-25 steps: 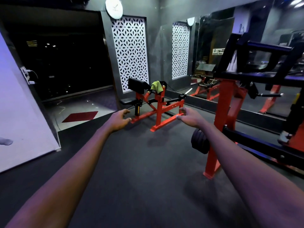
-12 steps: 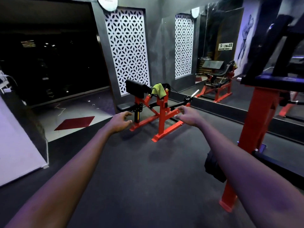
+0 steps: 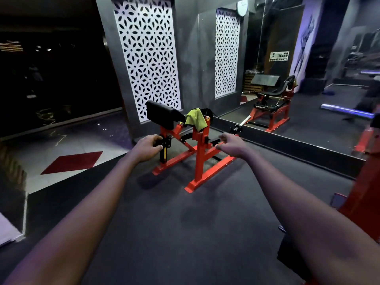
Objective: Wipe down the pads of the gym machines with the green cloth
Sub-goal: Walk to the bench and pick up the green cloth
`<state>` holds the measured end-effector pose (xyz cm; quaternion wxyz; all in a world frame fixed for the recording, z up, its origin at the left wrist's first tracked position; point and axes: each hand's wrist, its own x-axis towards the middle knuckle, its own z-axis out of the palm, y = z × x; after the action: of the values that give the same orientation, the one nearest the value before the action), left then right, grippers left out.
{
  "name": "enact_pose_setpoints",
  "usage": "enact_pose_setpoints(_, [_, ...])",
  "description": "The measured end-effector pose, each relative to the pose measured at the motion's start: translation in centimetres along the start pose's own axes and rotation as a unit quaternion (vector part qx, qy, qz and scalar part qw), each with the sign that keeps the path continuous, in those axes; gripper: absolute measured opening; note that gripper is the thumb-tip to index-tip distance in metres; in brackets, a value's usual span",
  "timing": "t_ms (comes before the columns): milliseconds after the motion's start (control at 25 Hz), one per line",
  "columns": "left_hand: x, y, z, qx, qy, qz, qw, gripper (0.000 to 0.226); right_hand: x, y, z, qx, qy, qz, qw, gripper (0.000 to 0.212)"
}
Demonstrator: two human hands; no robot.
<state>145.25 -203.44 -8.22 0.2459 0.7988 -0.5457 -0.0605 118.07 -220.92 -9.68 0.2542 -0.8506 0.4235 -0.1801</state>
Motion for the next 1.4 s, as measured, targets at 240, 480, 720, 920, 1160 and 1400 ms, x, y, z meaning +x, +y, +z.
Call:
enact_pose_setpoints(240, [19.2,-5.3,0.3,0.0,-0.008,0.014,1.0,0.041,18.1,-0.6,1.0,-0.022,-0.004,0.01,1.0,0.043])
enact_pose_setpoints(480, [35.6,-8.8,3.8,-0.025,-0.031,0.025,0.999,0.04,35.0,2.3,2.5,-0.004,-0.012,0.04,0.999,0.056])
enact_pose_setpoints(720, [52.7,-11.8,8.6,-0.023,-0.049,0.022,0.998,0.04,53.2,5.3,3.9,-0.008,0.005,0.032,0.999,0.049])
enact_pose_setpoints(920, [65.6,-14.1,11.2,-0.048,-0.047,0.022,0.998,0.037,66.7,7.0,4.2,-0.002,0.0,0.049,0.999,0.048])
enact_pose_setpoints(1160, [80.0,-19.4,13.6,-0.066,-0.054,0.029,0.996,0.036,80.8,9.5,6.8,-0.018,-0.008,0.075,0.997,0.045])
enact_pose_setpoints(1400, [92.3,-24.2,16.1,-0.088,-0.076,0.027,0.993,0.039,93.2,12.1,10.2,-0.042,-0.038,0.124,0.991,0.046])
